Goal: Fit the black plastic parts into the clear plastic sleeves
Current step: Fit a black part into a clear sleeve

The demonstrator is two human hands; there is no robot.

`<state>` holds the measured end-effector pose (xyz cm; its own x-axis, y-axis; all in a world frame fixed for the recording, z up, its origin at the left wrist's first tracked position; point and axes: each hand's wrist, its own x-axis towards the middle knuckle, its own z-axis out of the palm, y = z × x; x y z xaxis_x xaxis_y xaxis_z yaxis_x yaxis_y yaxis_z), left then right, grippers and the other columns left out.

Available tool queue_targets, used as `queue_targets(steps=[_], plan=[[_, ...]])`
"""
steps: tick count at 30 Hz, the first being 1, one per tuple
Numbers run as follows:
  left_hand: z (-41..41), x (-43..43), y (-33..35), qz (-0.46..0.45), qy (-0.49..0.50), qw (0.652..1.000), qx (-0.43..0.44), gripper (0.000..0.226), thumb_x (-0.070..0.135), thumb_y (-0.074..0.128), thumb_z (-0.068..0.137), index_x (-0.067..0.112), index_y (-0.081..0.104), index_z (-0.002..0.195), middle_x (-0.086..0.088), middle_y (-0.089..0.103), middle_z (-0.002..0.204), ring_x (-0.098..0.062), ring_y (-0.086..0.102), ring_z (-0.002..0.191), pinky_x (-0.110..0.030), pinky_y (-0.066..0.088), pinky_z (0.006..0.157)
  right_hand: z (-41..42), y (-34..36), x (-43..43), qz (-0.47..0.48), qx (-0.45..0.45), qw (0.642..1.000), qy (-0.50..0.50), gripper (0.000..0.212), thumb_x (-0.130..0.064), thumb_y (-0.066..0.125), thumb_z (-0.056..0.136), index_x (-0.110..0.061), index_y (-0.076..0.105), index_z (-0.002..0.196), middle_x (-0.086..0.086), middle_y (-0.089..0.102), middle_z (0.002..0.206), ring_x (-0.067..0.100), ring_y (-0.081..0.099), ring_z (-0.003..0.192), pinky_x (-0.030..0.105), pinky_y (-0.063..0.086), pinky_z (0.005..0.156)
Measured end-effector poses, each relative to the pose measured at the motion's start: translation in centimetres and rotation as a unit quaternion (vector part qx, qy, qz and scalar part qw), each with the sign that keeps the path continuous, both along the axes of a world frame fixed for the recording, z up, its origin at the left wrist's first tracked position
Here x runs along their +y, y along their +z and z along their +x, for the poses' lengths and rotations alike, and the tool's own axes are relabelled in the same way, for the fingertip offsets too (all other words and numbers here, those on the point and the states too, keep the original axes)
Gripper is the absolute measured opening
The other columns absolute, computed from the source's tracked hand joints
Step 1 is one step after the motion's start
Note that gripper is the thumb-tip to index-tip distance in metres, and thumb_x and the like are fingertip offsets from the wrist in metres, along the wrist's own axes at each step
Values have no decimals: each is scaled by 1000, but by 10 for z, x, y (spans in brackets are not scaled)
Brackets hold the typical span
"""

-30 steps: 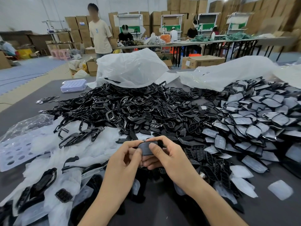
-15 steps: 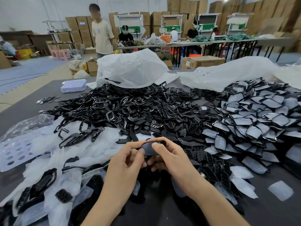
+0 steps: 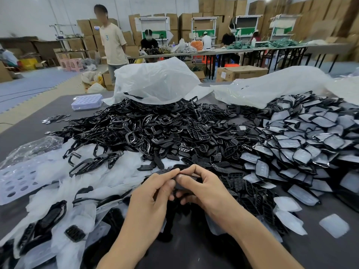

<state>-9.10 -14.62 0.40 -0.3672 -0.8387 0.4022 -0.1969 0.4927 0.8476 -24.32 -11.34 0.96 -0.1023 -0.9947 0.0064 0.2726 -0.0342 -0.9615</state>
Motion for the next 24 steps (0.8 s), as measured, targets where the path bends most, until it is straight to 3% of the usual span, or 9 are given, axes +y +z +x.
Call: queue_targets(steps=[3, 8, 11, 15, 18, 24], plan=[[2, -1, -2, -48, -8, 998, -31, 38, 14, 55, 99, 47, 67, 114, 8, 61, 85, -13, 63, 82, -10, 45, 76, -1, -1, 1, 3, 17, 1000, 19, 14, -34, 78, 74, -32, 65, 69, 7, 72, 79, 16, 67, 68, 26, 55, 59], [3, 2, 0, -100, -7, 993, -62, 27, 39, 46, 102, 43, 64, 122, 15, 62, 92, -9, 64, 90, -8, 43, 77, -4, 2, 2, -7, 38, 999, 22, 20, -22, 69, 81, -29, 56, 67, 6, 67, 72, 16, 61, 65, 25, 51, 61], [5, 5, 2, -154, 10, 984, -91, 28, 36, 44, 103, 41, 58, 127, 22, 63, 102, -2, 64, 96, -9, 44, 79, -3, 3, 1, -25, 24, 999, -21, 23, -23, 69, 79, -26, 51, 64, 2, 59, 67, 15, 57, 64, 26, 50, 62], [8, 5, 3, -234, 7, 958, -165, 31, 24, 43, 102, 32, 58, 128, 18, 56, 96, -4, 59, 82, -22, 48, 68, -3, 2, -2, -35, -10, 997, -68, 27, -22, 68, 79, -28, 51, 60, 1, 56, 63, 14, 53, 58, 25, 51, 62], [5, 9, 3, -246, -19, 950, -190, 32, 22, 43, 99, 30, 61, 125, 19, 54, 93, 0, 54, 77, -18, 45, 68, -4, 0, -4, -32, -10, 995, -91, 28, -23, 69, 79, -28, 48, 61, -7, 50, 58, 9, 47, 55, 23, 48, 60], [-3, 18, 0, -231, -87, 944, -218, 45, 19, 49, 90, 38, 54, 131, 14, 58, 82, -5, 52, 68, -18, 42, 58, -9, -2, -6, -20, -37, 993, -110, 28, -21, 70, 78, -27, 47, 62, -3, 52, 64, 15, 65, 62, 22, 52, 59]])
